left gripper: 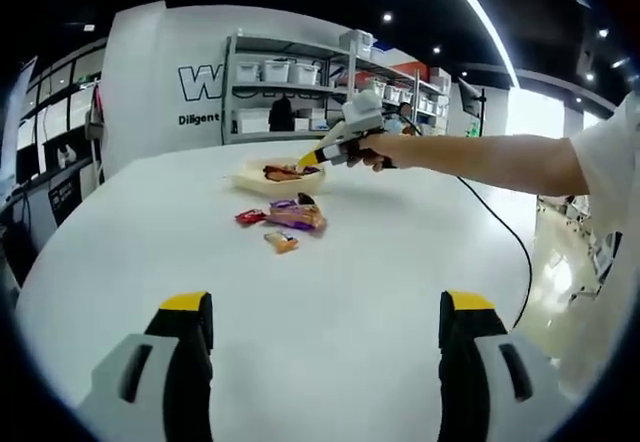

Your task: Place the target food into the container with the food tongs after gripping and lifting it, then release it inside without dropping or visibly crushing the food.

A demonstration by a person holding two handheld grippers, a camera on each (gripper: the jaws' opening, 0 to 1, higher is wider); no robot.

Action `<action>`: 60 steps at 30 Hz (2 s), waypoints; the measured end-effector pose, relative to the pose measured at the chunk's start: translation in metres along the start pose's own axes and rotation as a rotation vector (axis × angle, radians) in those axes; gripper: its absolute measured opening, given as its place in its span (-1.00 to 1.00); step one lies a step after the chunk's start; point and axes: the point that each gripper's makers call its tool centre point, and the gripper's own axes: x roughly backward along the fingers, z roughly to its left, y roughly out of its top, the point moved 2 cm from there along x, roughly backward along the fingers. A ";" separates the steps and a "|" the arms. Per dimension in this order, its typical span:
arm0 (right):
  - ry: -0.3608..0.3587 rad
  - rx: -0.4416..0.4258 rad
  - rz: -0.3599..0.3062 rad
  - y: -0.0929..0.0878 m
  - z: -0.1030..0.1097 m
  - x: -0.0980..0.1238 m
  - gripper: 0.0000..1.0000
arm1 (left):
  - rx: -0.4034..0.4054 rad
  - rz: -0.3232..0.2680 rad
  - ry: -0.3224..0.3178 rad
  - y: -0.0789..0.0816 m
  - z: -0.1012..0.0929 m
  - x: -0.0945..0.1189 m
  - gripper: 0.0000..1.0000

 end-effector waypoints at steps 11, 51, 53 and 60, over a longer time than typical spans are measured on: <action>-0.019 0.009 0.008 -0.004 -0.007 -0.011 -0.65 | 0.005 0.013 0.001 -0.003 0.003 -0.004 0.83; 0.021 0.027 -0.069 0.005 0.020 0.051 -0.63 | -0.018 -0.005 -0.024 0.003 -0.017 0.000 0.84; 0.028 0.028 -0.072 0.005 0.024 0.054 -0.63 | -0.023 -0.007 -0.028 0.004 -0.020 0.001 0.84; 0.044 0.045 -0.083 0.004 0.036 0.066 -0.63 | -0.037 -0.009 -0.037 0.007 -0.026 0.002 0.84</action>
